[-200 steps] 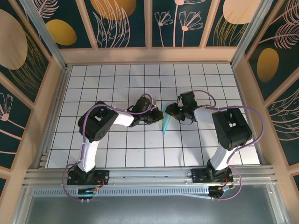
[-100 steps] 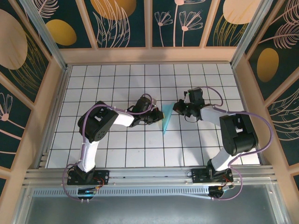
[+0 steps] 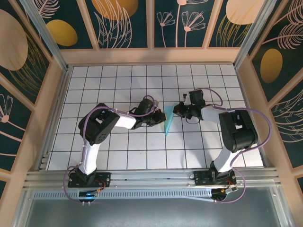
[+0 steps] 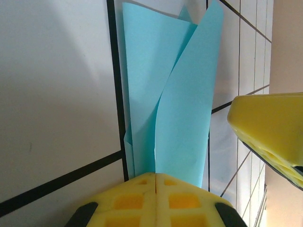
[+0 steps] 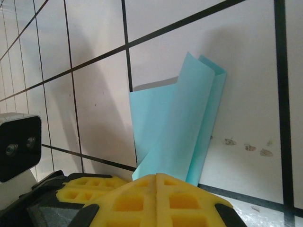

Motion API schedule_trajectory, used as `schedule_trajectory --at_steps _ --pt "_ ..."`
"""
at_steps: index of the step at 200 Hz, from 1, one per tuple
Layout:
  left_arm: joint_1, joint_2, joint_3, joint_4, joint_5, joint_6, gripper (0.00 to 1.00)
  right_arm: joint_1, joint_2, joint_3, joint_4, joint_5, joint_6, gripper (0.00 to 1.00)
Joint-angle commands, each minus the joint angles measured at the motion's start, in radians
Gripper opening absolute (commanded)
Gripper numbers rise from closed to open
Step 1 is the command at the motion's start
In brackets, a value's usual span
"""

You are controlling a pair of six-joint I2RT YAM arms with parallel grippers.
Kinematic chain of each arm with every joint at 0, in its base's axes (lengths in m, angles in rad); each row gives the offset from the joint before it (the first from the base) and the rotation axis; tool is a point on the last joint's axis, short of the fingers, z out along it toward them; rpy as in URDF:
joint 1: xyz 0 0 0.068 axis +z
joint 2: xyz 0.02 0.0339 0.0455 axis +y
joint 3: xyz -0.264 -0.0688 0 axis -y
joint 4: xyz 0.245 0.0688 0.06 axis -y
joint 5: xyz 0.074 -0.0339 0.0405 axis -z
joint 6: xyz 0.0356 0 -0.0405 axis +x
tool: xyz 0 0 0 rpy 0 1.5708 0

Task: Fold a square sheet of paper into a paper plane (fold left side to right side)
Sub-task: Fold the wing for the fifth time at the center of the table.

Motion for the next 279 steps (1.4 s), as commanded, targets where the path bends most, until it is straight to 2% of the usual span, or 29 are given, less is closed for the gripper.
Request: schedule_trajectory --at_steps 1,196,279 --pt "0.017 0.028 -0.042 -0.108 -0.133 0.017 0.00 0.005 0.026 0.030 0.031 -0.027 -0.025 0.00" --pt "0.018 0.027 -0.044 -0.116 -0.147 0.007 0.00 0.018 0.101 0.030 0.039 -0.012 -0.035 0.00" --pt "0.018 0.049 -0.040 -0.128 -0.165 -0.020 0.00 0.019 0.116 0.016 0.002 0.039 -0.020 0.00"
